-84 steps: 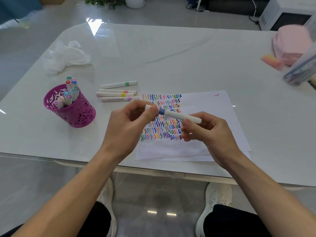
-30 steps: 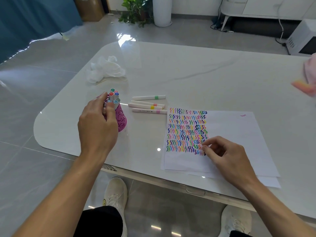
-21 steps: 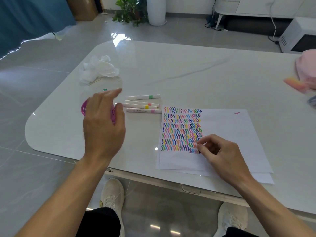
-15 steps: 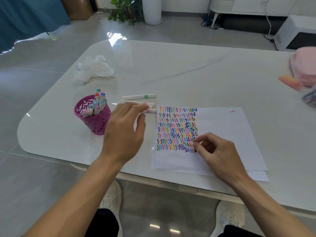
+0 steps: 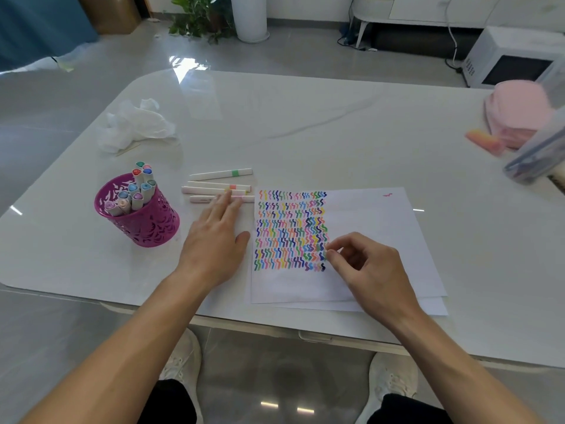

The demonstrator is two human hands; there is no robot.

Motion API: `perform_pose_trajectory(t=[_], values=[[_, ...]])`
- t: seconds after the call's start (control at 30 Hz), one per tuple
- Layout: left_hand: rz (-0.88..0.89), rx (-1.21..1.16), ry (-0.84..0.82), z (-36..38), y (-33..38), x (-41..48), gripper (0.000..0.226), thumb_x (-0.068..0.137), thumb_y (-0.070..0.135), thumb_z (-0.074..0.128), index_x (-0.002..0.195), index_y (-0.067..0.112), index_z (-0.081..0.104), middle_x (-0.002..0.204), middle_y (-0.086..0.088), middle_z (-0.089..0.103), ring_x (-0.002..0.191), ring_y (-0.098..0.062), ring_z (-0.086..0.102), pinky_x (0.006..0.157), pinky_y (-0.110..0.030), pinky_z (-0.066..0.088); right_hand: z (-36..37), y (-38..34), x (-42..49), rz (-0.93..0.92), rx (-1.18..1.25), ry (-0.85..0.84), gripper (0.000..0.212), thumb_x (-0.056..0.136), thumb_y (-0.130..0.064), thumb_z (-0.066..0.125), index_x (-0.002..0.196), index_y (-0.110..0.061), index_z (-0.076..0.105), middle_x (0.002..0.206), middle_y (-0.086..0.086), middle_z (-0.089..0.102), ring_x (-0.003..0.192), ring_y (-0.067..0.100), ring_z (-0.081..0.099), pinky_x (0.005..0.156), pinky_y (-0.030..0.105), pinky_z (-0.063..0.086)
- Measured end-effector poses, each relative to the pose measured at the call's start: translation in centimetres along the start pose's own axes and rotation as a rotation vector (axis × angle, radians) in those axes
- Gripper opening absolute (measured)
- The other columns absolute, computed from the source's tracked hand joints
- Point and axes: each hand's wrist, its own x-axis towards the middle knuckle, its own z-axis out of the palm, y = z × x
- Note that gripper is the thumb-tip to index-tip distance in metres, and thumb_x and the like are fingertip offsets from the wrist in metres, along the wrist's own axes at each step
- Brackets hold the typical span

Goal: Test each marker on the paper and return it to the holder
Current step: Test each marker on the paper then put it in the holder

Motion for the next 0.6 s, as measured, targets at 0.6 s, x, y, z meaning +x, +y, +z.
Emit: perform_pose_trajectory(t=[0.6], values=[[0.052, 0.055, 0.152, 0.0, -0.9, 1.3, 0.028, 0.097, 0.020, 0.061, 0.123, 0.016, 0.069, 0.114, -0.007, 0.058, 0.114, -0.030, 0.048, 0.094, -0.047, 0.043, -0.1, 0.6, 0.1, 0.002, -0.053, -0.010, 0.006, 0.092, -0.022, 0.076, 0.088, -0.027, 0.074, 0.068, -0.010, 0.067, 0.067, 0.010, 0.063, 0.059, 0.017, 0.049]])
